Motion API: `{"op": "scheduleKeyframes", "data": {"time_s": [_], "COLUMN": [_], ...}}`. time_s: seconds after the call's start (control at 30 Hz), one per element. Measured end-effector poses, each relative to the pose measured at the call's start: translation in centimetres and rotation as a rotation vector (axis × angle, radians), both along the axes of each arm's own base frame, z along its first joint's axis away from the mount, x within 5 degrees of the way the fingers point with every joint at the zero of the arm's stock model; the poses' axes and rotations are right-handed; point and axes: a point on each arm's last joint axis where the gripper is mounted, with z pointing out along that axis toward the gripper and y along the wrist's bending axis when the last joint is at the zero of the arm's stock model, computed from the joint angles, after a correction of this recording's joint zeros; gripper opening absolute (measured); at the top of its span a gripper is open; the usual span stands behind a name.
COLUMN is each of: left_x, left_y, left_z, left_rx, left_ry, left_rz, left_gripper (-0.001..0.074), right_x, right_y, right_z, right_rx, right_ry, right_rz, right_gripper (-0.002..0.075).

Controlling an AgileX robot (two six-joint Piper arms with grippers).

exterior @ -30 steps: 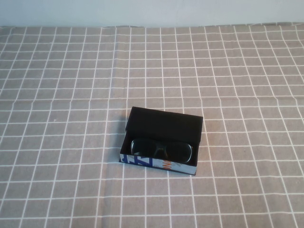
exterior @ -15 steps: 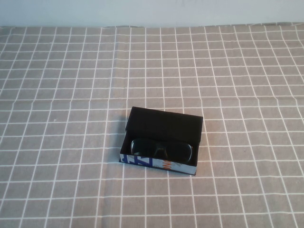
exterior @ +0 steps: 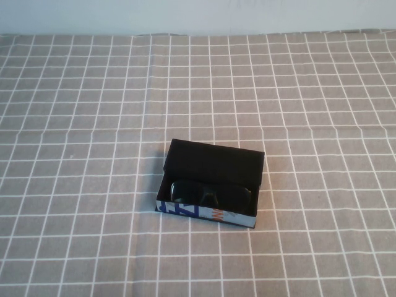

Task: Take glasses out of glasses case
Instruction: Pick up the glasses from the glasses case

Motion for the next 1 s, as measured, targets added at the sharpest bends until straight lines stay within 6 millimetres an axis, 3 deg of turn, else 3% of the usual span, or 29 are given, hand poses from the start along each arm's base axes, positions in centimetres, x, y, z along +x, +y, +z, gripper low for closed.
{"op": "scheduleKeyframes", "data": {"time_s": [0.13,0.3,0.53,0.73,1.0], "left_x": [0.0,0.0,0.0,0.0,0.0], "left_y": [0.0,0.0,0.0,0.0,0.0], "left_z": [0.0,0.0,0.0,0.0,0.0], "left_rx": [0.0,0.0,0.0,0.0,0.0], "left_ry": [0.0,0.0,0.0,0.0,0.0], "left_rz": [0.0,0.0,0.0,0.0,0.0], "left_gripper": [-0.0004,-0.0004,-0.0004,-0.0004,-0.0004], "right_x": [1.5,3.6,8.6,12.8,14.9], "right_y": [0.2,1.1,4.0,8.5,16.3], "right_z": [0.2,2.6,4.6,2.9,-0.6], "right_rx": [-0.007,-0.202,-0.395,-0.472,-0.713], "right_ry": [0.036,0.053,0.155,0.299,0.43], "right_rz": [0.01,0.098,0.433,0.819,1.132], "right_gripper": [-0.0017,-0.0017,-0.0017,-0.0017,-0.0017]}}
